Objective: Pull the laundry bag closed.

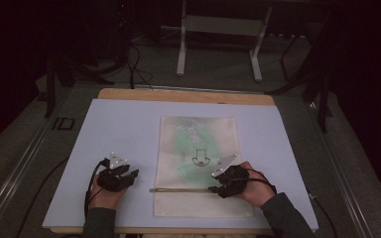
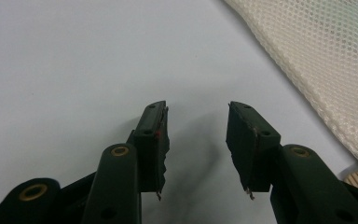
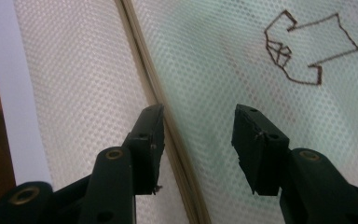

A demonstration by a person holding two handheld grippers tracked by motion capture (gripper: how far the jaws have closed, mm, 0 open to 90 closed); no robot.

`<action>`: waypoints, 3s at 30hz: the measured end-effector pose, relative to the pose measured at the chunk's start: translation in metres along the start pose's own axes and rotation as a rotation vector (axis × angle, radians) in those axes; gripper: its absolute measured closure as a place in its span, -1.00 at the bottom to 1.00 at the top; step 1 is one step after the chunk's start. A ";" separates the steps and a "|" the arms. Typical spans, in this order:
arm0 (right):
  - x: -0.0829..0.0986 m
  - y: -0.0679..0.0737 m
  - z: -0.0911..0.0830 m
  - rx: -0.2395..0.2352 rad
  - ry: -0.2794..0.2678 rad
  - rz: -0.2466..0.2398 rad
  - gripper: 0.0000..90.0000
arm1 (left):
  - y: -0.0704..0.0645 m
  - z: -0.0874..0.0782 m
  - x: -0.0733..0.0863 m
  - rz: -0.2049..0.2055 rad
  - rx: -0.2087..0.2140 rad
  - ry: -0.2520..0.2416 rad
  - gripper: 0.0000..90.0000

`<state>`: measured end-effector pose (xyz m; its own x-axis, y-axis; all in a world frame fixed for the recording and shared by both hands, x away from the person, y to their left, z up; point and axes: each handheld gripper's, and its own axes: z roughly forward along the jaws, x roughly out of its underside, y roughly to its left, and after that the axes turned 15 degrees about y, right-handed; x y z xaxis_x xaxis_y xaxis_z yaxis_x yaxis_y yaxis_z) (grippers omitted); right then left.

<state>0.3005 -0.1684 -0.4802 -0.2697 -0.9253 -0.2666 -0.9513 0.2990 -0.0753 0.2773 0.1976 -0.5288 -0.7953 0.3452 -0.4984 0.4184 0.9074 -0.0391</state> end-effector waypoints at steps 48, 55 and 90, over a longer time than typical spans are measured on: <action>-0.071 0.020 0.023 -0.080 -0.055 -0.118 0.44 | 0.000 0.001 0.000 0.008 -0.004 0.001 0.28; -0.081 0.026 0.028 -0.089 -0.060 -0.137 0.47 | 0.000 0.001 0.000 0.006 -0.006 0.001 0.28; -0.132 0.048 0.054 -0.119 -0.085 -0.214 0.76 | 0.001 0.001 0.000 0.004 -0.004 -0.005 0.27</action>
<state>0.2983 -0.0195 -0.5010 -0.0519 -0.9402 -0.3365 -0.9976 0.0645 -0.0265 0.2781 0.1983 -0.5293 -0.7914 0.3476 -0.5029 0.4196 0.9071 -0.0333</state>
